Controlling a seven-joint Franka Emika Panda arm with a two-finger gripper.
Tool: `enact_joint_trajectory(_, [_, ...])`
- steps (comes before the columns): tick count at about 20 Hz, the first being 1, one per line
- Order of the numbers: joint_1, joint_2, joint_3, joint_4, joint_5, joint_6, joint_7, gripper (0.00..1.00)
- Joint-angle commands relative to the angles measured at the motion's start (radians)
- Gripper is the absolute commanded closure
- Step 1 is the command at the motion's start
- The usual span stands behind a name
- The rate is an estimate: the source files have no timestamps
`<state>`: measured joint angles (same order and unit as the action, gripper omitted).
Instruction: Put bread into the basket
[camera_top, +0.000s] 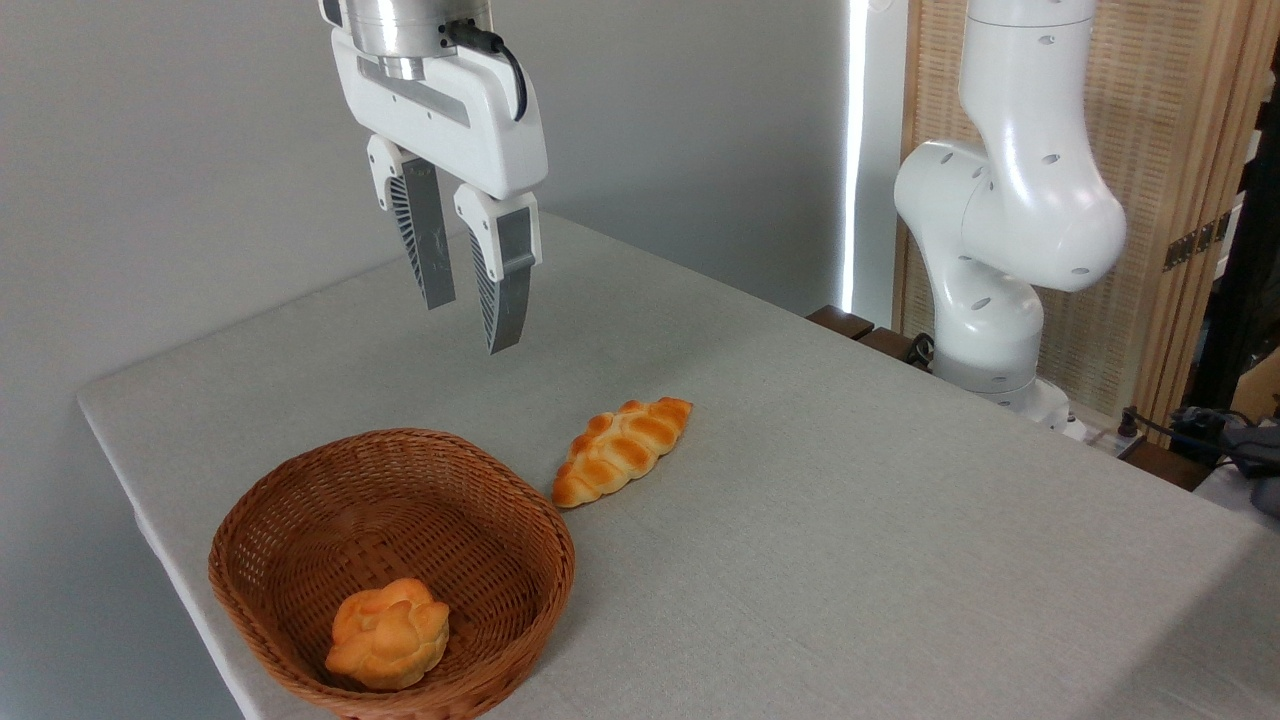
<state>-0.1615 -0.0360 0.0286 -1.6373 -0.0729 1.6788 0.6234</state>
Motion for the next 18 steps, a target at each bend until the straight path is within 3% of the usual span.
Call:
enact_joint_trajectory(1, [0.002, 0.001, -0.003, 0.007, 0.005, -0.031, -0.01, 0.0])
enact_joint_trajectory(11, [0.002, -0.012, -0.003, -0.022, 0.005, -0.033, -0.011, 0.0])
enact_joint_trajectory(18, [0.0, -0.105, -0.003, -0.176, 0.005, -0.03, -0.008, 0.0])
